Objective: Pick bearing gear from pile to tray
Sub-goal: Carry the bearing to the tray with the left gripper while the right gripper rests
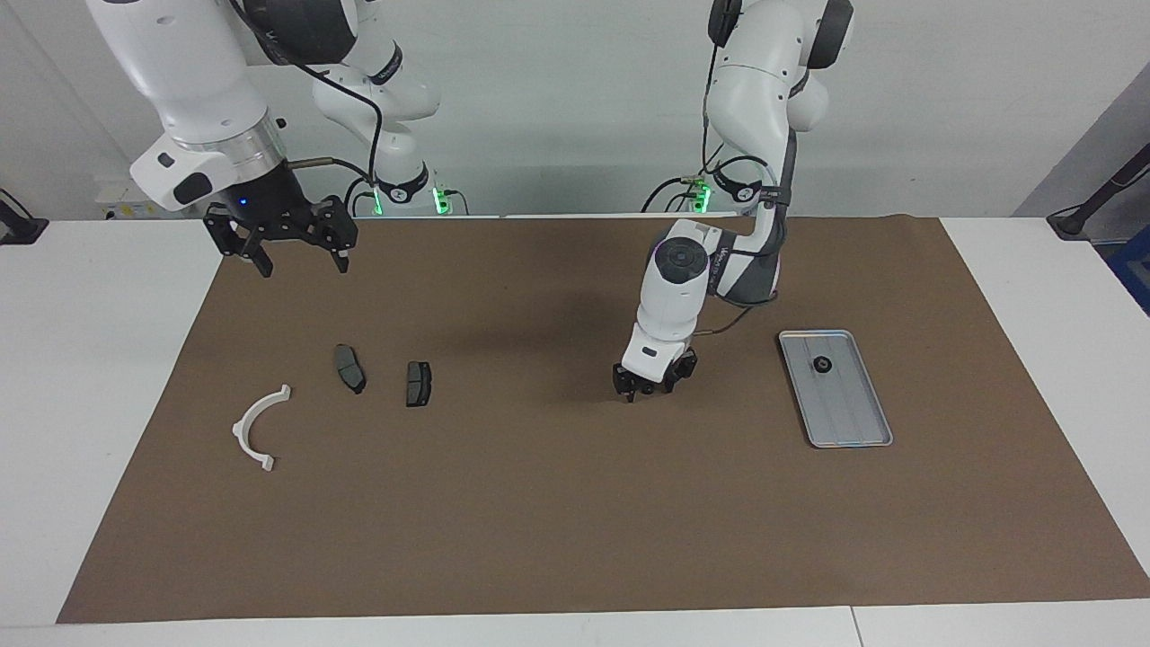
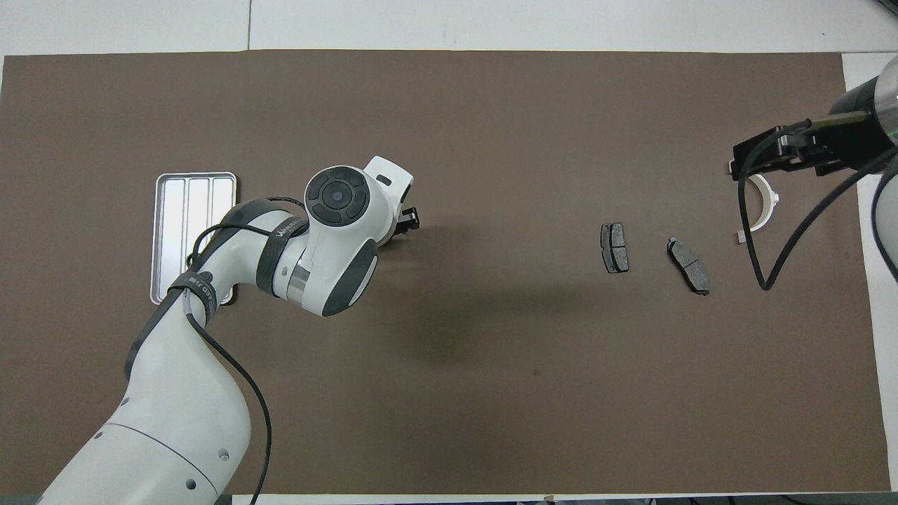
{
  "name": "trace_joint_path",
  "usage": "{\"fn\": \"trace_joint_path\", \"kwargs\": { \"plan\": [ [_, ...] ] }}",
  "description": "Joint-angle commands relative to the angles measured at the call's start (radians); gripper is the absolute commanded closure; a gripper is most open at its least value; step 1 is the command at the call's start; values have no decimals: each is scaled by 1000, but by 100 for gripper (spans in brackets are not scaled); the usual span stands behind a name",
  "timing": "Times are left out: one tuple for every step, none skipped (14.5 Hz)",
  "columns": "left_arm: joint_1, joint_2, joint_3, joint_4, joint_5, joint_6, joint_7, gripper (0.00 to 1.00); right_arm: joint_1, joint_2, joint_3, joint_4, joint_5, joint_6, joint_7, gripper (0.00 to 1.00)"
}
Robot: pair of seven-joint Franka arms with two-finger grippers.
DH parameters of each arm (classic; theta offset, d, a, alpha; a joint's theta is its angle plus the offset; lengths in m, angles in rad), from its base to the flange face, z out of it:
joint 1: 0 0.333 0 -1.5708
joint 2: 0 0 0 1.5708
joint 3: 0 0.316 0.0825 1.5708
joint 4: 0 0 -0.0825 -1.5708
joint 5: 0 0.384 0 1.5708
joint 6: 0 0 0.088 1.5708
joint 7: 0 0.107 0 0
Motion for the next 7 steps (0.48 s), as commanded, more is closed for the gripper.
{"fn": "trace_joint_path", "kwargs": {
  "plan": [
    [-10,-33,8,-35,-13,-1,-9,26,-25,-82,11,-97,-13,28,-18,0],
    [-10,-34,8,-41,-13,-1,-9,28,-34,-99,9,-102,-13,23,-18,0],
    [-12,-34,8,-44,-13,-1,-9,31,-36,-119,9,-126,-13,23,-19,0],
    [-12,-36,8,-46,-13,-1,-9,35,-43,-145,9,-155,-12,28,-21,0],
    [-12,-36,8,-47,-13,-1,-9,43,-49,-157,8,-177,-10,28,-33,0],
    [-12,-37,8,-53,-13,-3,-11,50,-50,-160,8,-184,-8,28,-42,0],
    [-13,-42,8,-58,-13,-3,-24,56,-48,-162,6,-185,-8,28,-42,0]
  ]
}}
